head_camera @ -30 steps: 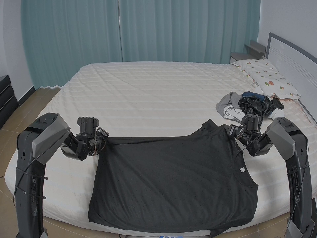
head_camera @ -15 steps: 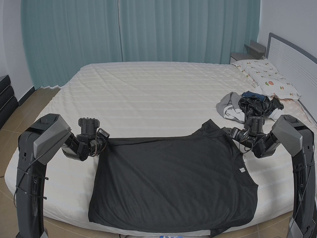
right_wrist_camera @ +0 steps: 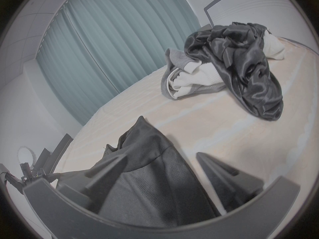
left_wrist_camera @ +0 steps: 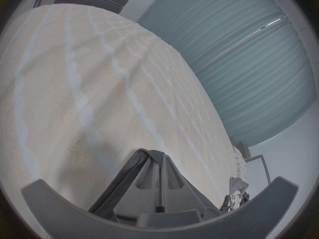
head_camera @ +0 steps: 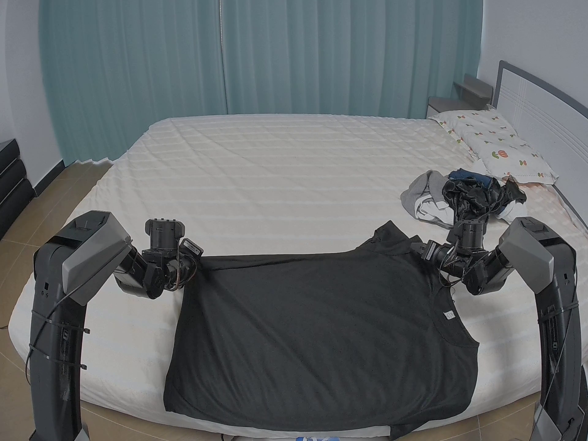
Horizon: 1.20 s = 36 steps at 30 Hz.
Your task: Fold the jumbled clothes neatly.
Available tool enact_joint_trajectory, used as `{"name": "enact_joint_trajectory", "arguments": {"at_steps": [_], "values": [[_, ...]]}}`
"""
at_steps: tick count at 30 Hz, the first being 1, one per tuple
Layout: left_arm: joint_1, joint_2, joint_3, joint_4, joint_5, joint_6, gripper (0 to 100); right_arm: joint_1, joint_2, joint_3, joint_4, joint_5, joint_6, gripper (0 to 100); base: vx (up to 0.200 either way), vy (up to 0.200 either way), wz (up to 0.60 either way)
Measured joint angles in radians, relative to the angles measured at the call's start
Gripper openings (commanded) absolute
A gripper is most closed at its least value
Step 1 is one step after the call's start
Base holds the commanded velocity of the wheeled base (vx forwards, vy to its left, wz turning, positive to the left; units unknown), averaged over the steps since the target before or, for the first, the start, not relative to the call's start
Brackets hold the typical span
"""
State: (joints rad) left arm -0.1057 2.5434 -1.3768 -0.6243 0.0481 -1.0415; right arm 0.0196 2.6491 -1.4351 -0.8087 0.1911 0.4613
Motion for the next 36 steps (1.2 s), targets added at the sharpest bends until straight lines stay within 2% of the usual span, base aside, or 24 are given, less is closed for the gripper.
{"name": "enact_joint_trajectory", "arguments": {"at_steps": [13, 23, 24, 26, 27, 36], "values": [[0.001, 0.002, -0.006, 0.0, 0.0, 0.024, 0, -0.039, 0.005, -0.071, -0.027, -0.027, 0.062, 0, 0.0, 0.0, 0.0], [0.001, 0.019, -0.018, -0.064, -0.001, 0.033, 0, -0.059, 0.016, -0.104, -0.031, -0.047, 0.064, 0, 0.0, 0.0, 0.0], [0.001, 0.02, -0.018, -0.069, -0.001, 0.034, 100, -0.059, 0.02, -0.107, -0.036, -0.051, 0.064, 0, 0.0, 0.0, 0.0], [0.002, 0.024, -0.018, -0.071, -0.001, 0.039, 100, -0.056, 0.03, -0.112, -0.044, -0.059, 0.063, 0, 0.0, 0.0, 0.0], [0.002, 0.026, -0.018, -0.071, -0.001, 0.044, 100, -0.053, 0.033, -0.112, -0.046, -0.061, 0.063, 100, 0.0, 0.0, 0.0], [0.001, 0.036, -0.018, -0.077, 0.0, 0.054, 100, -0.037, 0.048, -0.09, -0.053, -0.07, 0.067, 100, 0.0, 0.0, 0.0]]}}
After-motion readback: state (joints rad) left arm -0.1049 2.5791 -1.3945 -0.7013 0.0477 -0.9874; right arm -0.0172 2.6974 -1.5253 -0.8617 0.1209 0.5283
